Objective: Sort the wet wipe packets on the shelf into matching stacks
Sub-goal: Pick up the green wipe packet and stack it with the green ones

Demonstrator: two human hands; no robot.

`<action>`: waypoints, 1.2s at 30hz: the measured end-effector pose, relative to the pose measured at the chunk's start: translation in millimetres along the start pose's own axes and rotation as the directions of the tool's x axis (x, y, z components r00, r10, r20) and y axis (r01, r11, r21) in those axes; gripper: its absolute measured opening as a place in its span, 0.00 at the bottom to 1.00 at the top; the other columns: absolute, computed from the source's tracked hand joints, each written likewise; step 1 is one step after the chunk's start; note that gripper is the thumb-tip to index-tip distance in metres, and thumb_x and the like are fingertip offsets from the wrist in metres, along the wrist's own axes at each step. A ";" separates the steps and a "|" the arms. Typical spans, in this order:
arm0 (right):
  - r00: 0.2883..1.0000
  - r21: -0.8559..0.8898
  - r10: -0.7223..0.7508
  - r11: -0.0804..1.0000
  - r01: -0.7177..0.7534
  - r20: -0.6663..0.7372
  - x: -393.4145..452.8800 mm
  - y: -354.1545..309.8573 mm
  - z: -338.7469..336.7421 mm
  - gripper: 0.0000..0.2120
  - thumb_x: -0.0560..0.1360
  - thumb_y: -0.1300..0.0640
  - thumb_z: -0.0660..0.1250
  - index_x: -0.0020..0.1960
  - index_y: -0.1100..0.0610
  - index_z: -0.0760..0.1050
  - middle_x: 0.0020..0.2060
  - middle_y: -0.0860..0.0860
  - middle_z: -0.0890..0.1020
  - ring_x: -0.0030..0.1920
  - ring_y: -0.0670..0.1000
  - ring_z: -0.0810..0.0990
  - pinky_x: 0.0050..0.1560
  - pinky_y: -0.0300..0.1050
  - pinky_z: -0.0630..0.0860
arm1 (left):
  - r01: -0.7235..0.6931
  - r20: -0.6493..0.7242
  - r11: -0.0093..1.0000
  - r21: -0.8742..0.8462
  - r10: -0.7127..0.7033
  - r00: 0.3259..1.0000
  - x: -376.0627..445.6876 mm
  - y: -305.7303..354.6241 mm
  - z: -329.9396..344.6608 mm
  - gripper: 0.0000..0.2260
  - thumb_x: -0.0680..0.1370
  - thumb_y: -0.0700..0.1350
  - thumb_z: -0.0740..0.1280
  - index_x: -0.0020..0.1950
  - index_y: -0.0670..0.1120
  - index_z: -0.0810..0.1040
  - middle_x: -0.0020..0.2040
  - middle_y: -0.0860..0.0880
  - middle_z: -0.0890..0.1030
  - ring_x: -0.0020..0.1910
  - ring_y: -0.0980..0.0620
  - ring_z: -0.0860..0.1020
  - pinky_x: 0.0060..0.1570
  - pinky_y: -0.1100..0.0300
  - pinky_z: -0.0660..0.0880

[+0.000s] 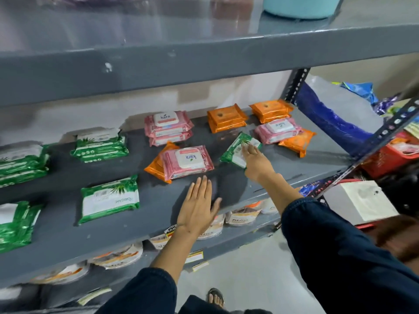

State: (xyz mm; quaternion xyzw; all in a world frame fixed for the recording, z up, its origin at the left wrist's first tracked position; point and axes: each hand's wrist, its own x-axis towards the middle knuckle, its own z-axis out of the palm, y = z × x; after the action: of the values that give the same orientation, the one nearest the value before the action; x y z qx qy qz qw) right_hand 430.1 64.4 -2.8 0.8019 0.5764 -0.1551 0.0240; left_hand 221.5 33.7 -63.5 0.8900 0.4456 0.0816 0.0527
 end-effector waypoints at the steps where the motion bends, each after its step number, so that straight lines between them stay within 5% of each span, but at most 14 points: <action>1: 0.999 -0.007 0.008 1.000 -0.009 -0.031 -0.2 -2.4 2.6 0.36 0.75 0.66 0.62 0.77 0.60 0.47 0.78 0.58 0.50 0.78 0.58 0.50 0.77 0.53 0.56 | 0.011 0.005 1.000 0.009 -0.011 1.000 0.1 0.4 0.8 0.29 0.79 0.55 0.46 0.63 0.33 0.71 0.62 0.35 0.74 0.63 0.39 0.71 0.63 0.45 0.65; 5: 0.988 -0.104 -0.003 0.994 -0.013 -0.156 -7.8 -14.4 6.4 0.28 0.73 0.63 0.64 0.72 0.60 0.63 0.70 0.60 0.68 0.70 0.61 0.65 0.68 0.55 0.66 | 0.026 0.003 0.999 0.026 -0.026 1.000 0.2 0.4 5.3 0.29 0.78 0.55 0.49 0.64 0.34 0.70 0.63 0.35 0.74 0.63 0.39 0.71 0.64 0.47 0.64; 8: 0.979 -0.184 -0.017 0.983 -0.021 -0.203 -7.1 -20.0 -3.4 0.24 0.73 0.60 0.66 0.68 0.58 0.68 0.67 0.59 0.70 0.69 0.60 0.66 0.67 0.55 0.65 | 0.045 0.015 0.998 0.033 -0.045 0.999 0.0 1.4 2.5 0.32 0.77 0.57 0.43 0.68 0.35 0.66 0.68 0.37 0.69 0.68 0.41 0.65 0.68 0.50 0.57; 13: 0.973 -0.216 -0.227 0.949 0.230 0.038 19.4 -14.3 -20.4 0.44 0.72 0.70 0.64 0.78 0.51 0.43 0.78 0.56 0.43 0.77 0.61 0.40 0.75 0.62 0.43 | 0.055 -0.006 0.998 0.023 -0.055 0.998 -0.3 0.4 3.1 0.33 0.77 0.58 0.41 0.70 0.36 0.62 0.71 0.38 0.64 0.71 0.42 0.60 0.69 0.52 0.52; 17: 0.931 -0.252 -0.322 0.899 0.357 0.173 30.1 -4.9 -24.1 0.47 0.70 0.73 0.65 0.78 0.50 0.43 0.79 0.51 0.45 0.78 0.56 0.40 0.77 0.58 0.42 | 0.070 -0.001 0.997 -0.026 -0.070 0.998 -0.7 1.7 2.1 0.31 0.77 0.57 0.45 0.69 0.36 0.64 0.69 0.37 0.67 0.69 0.42 0.63 0.69 0.52 0.54; 22: 0.922 -0.278 -0.373 0.879 0.386 0.101 26.7 -2.0 -26.8 0.43 0.68 0.65 0.72 0.76 0.52 0.54 0.75 0.54 0.62 0.76 0.57 0.56 0.77 0.55 0.52 | 0.086 0.007 0.995 -0.049 -0.086 0.996 -2.5 3.2 -2.0 0.29 0.77 0.56 0.48 0.66 0.35 0.69 0.66 0.37 0.72 0.66 0.41 0.69 0.65 0.49 0.62; 27: 0.972 -0.189 -0.233 0.956 0.226 -0.016 10.9 -2.9 -32.3 0.43 0.64 0.53 0.75 0.74 0.52 0.59 0.70 0.59 0.68 0.70 0.62 0.65 0.73 0.59 0.62 | 0.149 0.000 0.986 -0.071 -0.149 0.989 -15.0 0.9 -8.8 0.30 0.78 0.58 0.47 0.63 0.37 0.73 0.62 0.38 0.76 0.62 0.40 0.73 0.61 0.48 0.68; 31: 0.982 -0.142 -0.124 0.984 0.104 -0.143 -6.4 -29.5 -50.7 0.43 0.63 0.49 0.75 0.73 0.51 0.60 0.68 0.63 0.66 0.69 0.65 0.63 0.71 0.59 0.64 | 0.167 -0.058 0.982 -0.088 -0.172 0.983 -38.9 -14.7 -18.0 0.32 0.79 0.59 0.43 0.61 0.37 0.74 0.61 0.39 0.77 0.61 0.41 0.74 0.61 0.47 0.68; 36: 0.957 -0.092 -0.192 0.980 0.175 -0.216 -29.4 -101.3 -61.0 0.46 0.65 0.49 0.74 0.76 0.54 0.53 0.72 0.63 0.61 0.72 0.66 0.60 0.71 0.59 0.62 | 0.179 -0.151 0.977 -0.118 -0.195 0.969 -80.7 -47.6 -29.8 0.30 0.80 0.57 0.42 0.64 0.36 0.71 0.65 0.39 0.73 0.65 0.41 0.69 0.65 0.44 0.64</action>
State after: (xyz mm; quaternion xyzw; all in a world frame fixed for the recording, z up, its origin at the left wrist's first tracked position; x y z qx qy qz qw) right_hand 340.7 84.5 77.5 0.7559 0.6526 -0.0446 -0.0268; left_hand 130.8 -2.0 -50.1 0.8304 0.5256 0.1712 0.0696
